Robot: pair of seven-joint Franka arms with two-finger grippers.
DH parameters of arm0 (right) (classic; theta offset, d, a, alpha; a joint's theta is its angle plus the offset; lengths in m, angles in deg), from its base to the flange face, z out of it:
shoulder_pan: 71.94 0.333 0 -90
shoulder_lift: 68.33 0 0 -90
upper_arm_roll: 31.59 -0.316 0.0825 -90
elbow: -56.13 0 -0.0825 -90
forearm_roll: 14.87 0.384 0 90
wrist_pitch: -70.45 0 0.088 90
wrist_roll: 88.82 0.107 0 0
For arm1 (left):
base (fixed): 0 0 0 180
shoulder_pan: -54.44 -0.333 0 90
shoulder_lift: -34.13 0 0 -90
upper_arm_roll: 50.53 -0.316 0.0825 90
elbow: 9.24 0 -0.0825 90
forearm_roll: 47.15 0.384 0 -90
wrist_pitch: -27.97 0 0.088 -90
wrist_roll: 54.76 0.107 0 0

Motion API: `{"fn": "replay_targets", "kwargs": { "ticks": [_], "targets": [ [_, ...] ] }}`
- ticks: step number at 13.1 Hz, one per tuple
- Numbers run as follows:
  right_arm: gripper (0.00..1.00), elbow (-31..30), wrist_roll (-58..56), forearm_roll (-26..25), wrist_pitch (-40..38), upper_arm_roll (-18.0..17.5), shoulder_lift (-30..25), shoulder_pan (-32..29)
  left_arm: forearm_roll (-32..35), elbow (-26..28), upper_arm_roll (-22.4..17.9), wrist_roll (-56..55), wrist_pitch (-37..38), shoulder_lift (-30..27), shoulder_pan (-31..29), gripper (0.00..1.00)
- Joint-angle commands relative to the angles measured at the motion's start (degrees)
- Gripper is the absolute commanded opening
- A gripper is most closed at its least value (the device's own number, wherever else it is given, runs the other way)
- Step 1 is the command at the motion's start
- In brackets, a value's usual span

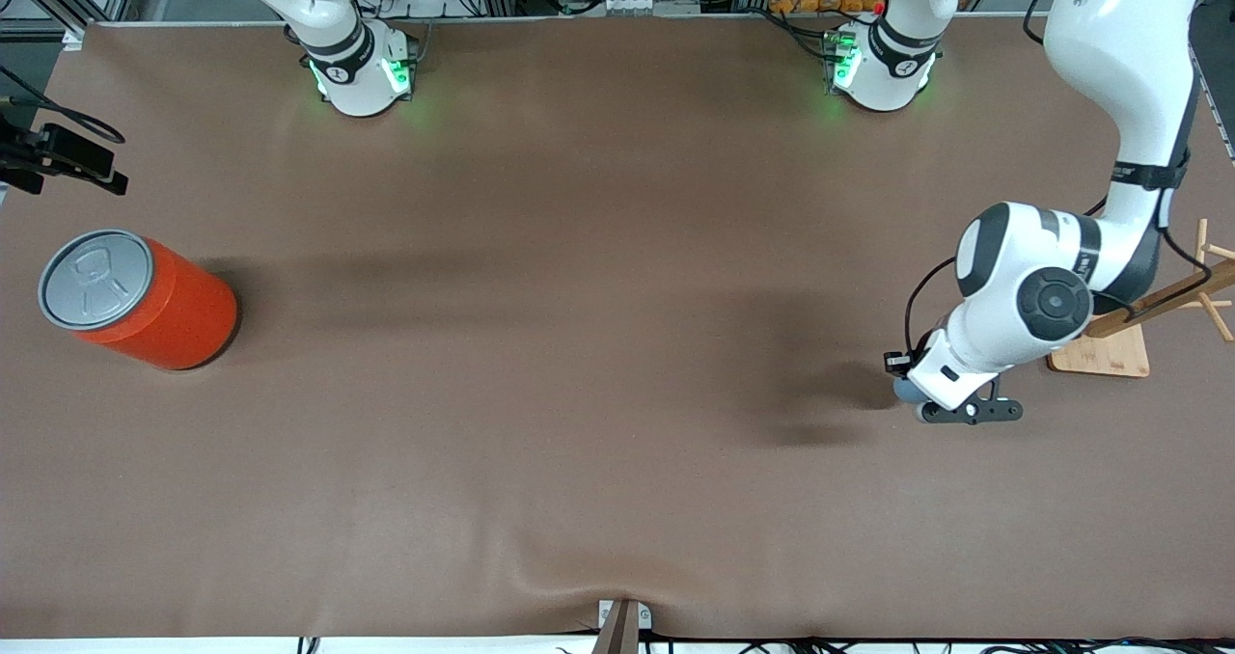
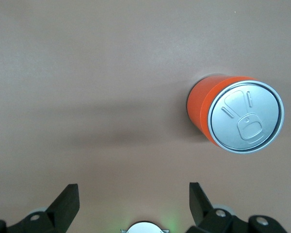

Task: Flip cup
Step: 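Lift the blue cup and rotate it rim-up with the left gripper, then set the blue cup upright on the table and open the left gripper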

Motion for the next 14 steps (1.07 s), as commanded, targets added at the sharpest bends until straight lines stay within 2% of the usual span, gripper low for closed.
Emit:
{"fn": "replay_targets", "kwargs": {
  "ticks": [1,2,3,5,6,9,12,14],
  "targets": [
    [1.0,0.62,0.35,-0.43,-0.21,0.06,0.26,0.43,4.61,3.86,0.44,-3.3,-2.9,-1.7,-0.86,0.0],
    [1.0,0.62,0.35,-0.43,-0.21,0.06,0.26,0.43,4.7,3.69,0.53,-3.3,-2.9,-1.43,-2.43,0.0],
    [1.0,0.62,0.27,-0.43,-0.21,0.06,0.26,0.43,4.88,3.69,0.62,-3.22,-2.98,-1.43,-3.23,0.13],
    [1.0,0.62,0.27,-0.43,-0.21,0.06,0.35,0.43,4.27,3.17,0.7,-3.04,-2.72,-1.95,-3.32,0.96],
    [1.0,0.62,0.35,-0.43,-0.21,0.06,0.35,0.43,4.0,2.64,0.88,-2.78,-2.55,-2.65,-3.93,1.0],
    [1.0,0.62,0.26,-0.43,-0.21,0.06,0.35,0.52,2.17,1.59,1.41,-2.69,0.87,-8.17,-4.29,1.0],
    [1.0,0.62,0.26,-0.43,-0.21,0.06,0.35,0.61,0.4,-3.06,2.99,-2.16,10.69,-14.33,-4.38,1.0],
    [1.0,0.62,0.27,-0.43,-0.21,0.06,0.35,0.61,-3.53,-7.97,3.08,0.46,19.47,-17.41,-4.12,1.0]
  ]
}}
